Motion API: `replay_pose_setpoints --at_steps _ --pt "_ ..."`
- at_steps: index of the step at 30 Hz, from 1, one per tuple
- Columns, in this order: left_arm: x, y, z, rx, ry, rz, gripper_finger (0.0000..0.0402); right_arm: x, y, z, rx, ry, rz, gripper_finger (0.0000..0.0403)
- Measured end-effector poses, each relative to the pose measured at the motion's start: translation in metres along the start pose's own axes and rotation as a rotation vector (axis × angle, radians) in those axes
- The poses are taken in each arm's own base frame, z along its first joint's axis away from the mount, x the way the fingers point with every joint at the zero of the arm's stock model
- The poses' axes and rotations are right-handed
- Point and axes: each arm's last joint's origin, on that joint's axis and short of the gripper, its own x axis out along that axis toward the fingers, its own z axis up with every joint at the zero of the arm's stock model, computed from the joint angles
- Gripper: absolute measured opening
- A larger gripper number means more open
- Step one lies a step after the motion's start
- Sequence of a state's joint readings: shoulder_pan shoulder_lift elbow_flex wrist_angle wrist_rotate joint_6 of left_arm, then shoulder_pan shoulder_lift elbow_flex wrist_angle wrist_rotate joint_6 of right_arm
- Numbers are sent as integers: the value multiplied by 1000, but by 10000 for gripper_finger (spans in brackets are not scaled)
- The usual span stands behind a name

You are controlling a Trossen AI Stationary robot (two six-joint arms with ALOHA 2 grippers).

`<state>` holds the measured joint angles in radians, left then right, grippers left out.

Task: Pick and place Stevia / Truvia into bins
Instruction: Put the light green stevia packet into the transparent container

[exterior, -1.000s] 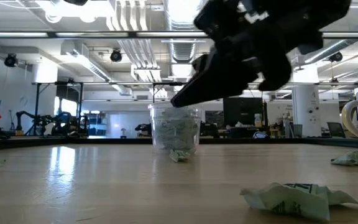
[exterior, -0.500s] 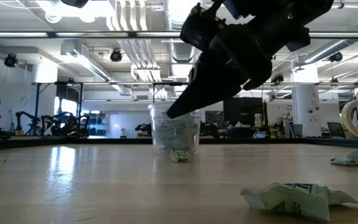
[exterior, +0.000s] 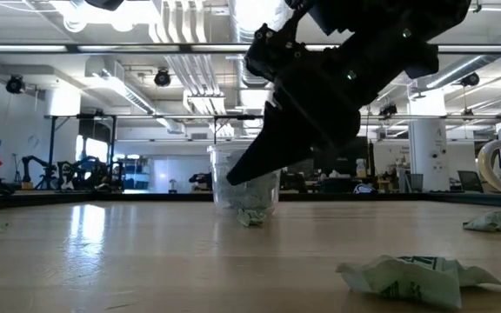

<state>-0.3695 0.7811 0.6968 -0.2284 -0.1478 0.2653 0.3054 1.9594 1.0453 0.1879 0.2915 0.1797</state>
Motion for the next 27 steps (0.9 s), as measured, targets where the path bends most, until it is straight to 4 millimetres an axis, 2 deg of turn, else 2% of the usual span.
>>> replay_pose_setpoints --at_steps 8,27 --pt "0 0 0 0 0 -2 173 0 3 -11 24 48 -6 63" --pt "0 -1 0 1 -1 -6 173 -2 7 -20 53 103 -29 63"
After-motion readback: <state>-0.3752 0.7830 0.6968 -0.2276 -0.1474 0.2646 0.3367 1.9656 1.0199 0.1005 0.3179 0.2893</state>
